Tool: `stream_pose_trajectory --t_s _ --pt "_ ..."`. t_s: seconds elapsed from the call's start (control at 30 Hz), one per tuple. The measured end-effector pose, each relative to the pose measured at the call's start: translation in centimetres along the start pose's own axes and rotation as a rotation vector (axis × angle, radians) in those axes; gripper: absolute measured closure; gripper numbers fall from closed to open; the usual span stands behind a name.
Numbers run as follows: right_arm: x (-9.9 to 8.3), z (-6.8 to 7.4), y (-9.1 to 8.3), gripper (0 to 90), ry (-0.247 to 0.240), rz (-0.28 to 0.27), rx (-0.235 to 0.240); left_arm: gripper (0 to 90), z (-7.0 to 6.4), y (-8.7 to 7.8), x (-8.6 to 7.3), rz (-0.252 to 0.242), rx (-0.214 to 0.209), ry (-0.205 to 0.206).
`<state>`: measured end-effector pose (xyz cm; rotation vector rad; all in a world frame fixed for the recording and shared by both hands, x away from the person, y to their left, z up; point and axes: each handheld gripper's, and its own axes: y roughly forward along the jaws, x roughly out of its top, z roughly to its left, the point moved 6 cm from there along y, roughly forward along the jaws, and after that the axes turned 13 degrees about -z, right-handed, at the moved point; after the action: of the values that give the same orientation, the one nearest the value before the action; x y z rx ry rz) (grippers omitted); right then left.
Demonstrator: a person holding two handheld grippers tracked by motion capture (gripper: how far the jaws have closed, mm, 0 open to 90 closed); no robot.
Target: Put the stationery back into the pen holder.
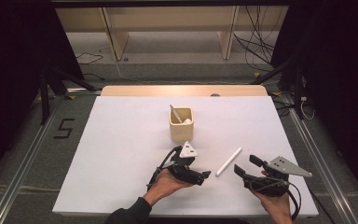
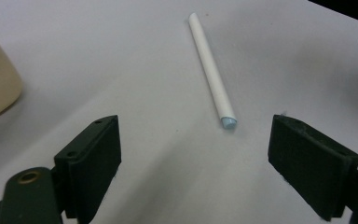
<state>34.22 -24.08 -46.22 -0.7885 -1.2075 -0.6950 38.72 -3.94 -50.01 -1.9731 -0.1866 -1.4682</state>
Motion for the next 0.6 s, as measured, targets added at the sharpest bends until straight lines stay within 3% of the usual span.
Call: stream_pose_trajectory --t_s 0.43,0.6 --pt "-0.1 -0.3 -0.1 27.2 0.003 0.005 -0.017 20.9 -1.7 2.7 -0.2 0.039 -0.011 0.043" --pt "-0.2 -0.4 -0.1 27.3 0.004 0.006 -0.022 26.1 -2.3 3.3 -0.3 0.045 -0.020 0.068"
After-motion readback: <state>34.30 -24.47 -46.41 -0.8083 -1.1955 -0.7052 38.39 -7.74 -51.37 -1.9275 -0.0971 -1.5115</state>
